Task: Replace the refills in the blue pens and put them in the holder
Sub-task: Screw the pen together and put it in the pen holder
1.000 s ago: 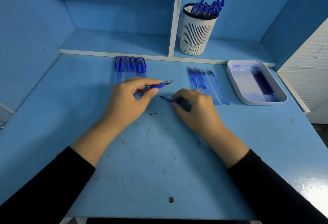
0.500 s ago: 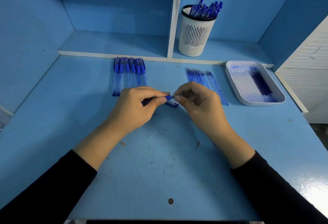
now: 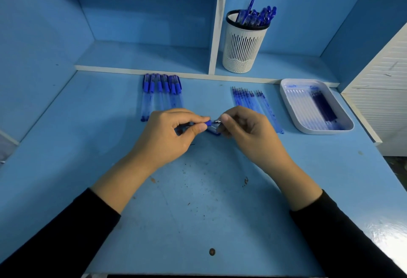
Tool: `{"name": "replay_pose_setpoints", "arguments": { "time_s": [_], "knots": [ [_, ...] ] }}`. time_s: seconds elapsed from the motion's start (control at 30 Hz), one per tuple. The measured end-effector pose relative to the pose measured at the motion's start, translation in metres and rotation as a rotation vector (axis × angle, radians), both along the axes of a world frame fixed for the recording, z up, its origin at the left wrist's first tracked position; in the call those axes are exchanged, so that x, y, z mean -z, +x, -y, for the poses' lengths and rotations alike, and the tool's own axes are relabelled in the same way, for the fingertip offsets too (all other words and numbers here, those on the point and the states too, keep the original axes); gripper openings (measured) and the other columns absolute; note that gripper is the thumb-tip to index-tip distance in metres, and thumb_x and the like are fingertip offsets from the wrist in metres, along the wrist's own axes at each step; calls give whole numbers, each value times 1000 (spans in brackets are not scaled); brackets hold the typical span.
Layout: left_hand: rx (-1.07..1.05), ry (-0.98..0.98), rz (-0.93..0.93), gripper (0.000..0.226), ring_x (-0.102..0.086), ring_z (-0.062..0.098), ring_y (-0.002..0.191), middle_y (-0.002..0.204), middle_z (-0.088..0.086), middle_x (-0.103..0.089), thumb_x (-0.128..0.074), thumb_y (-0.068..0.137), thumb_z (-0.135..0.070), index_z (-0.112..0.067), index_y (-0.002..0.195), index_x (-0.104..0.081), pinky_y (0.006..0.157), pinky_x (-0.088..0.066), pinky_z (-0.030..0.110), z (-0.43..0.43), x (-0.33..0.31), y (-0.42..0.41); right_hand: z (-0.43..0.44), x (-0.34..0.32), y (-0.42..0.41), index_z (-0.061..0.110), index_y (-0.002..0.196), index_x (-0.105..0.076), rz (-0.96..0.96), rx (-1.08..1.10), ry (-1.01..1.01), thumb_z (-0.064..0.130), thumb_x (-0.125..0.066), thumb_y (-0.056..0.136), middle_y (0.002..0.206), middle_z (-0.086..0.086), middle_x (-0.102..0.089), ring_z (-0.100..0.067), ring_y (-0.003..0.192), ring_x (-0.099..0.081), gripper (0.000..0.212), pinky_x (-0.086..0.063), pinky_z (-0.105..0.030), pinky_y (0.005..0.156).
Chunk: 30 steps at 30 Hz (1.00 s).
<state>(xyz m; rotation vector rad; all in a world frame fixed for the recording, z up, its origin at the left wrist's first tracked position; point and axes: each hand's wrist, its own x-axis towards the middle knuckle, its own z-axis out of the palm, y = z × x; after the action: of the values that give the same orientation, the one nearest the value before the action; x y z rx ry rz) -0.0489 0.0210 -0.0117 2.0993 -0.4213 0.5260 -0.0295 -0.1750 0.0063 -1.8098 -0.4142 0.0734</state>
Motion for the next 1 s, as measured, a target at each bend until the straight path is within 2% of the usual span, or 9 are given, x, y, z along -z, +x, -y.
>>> {"name": "replay_pose_setpoints", "arguments": {
  "time_s": [0.13,0.27,0.33,0.4,0.5,0.57,0.7,0.83,1.0],
  "knots": [
    [0,3,0,14,-66,7,76,87,-8,-73,-75,85,-14,-16,99,-78,66,-52,20,0,1,0,3,-1,0,7,94,-65,-9,-22,49,3,-66,88,85,-3,-68,-14,79,-64,7,-52,-22,75],
    [3,4,6,14,-66,8,76,88,-8,-73,-74,86,-15,-16,100,-78,67,-53,21,0,1,0,1,0,0,11,91,-66,4,8,-48,22,-67,90,81,-5,-70,-19,74,-64,11,-54,-31,69],
    [3,3,6,14,-66,7,74,87,-9,-72,-74,86,-18,-16,99,-78,66,-53,24,0,2,0,2,0,0,9,92,-66,5,-22,-26,11,-66,90,83,-5,-69,-20,77,-65,2,-54,-29,73],
    [3,4,3,14,-66,9,74,86,-8,-72,-74,86,-17,-16,99,-78,66,-54,25,-1,2,0,3,-1,-1,7,96,-65,-39,-37,48,3,-67,87,88,-4,-68,-16,83,-66,10,-53,-23,78],
    [5,19,17,14,-67,9,77,88,-5,-74,-74,86,-14,-14,100,-78,68,-55,25,0,1,0,2,-1,-2,10,96,-65,-73,-10,3,23,-69,88,86,-5,-70,-15,80,-66,15,-55,-29,80],
    [7,16,17,14,-68,9,78,88,-5,-74,-75,85,-14,-13,99,-78,69,-55,25,0,1,0,2,0,-2,8,93,-65,-57,-15,-16,20,-65,91,83,-8,-70,-19,79,-67,12,-56,-36,82],
    [13,8,21,16,-66,9,76,87,-4,-73,-72,85,-17,-14,100,-78,68,-54,21,1,1,0,3,-2,-1,6,98,-65,-92,-17,73,13,-72,85,89,-13,-69,-17,81,-65,15,-54,-26,78],
    [11,19,34,15,-68,6,79,89,-7,-73,-74,85,-16,-13,99,-78,71,-55,20,1,1,1,2,0,-1,9,92,-67,-62,-3,23,17,-68,89,80,-8,-70,-23,78,-67,9,-56,-33,79],
    [4,42,47,15,-65,0,79,88,-12,-71,-73,85,-15,-12,99,-78,71,-50,14,0,0,2,2,0,-1,13,99,-68,-133,7,119,13,-73,84,94,-4,-71,-19,85,-70,16,-56,-28,83]
  ]
}}
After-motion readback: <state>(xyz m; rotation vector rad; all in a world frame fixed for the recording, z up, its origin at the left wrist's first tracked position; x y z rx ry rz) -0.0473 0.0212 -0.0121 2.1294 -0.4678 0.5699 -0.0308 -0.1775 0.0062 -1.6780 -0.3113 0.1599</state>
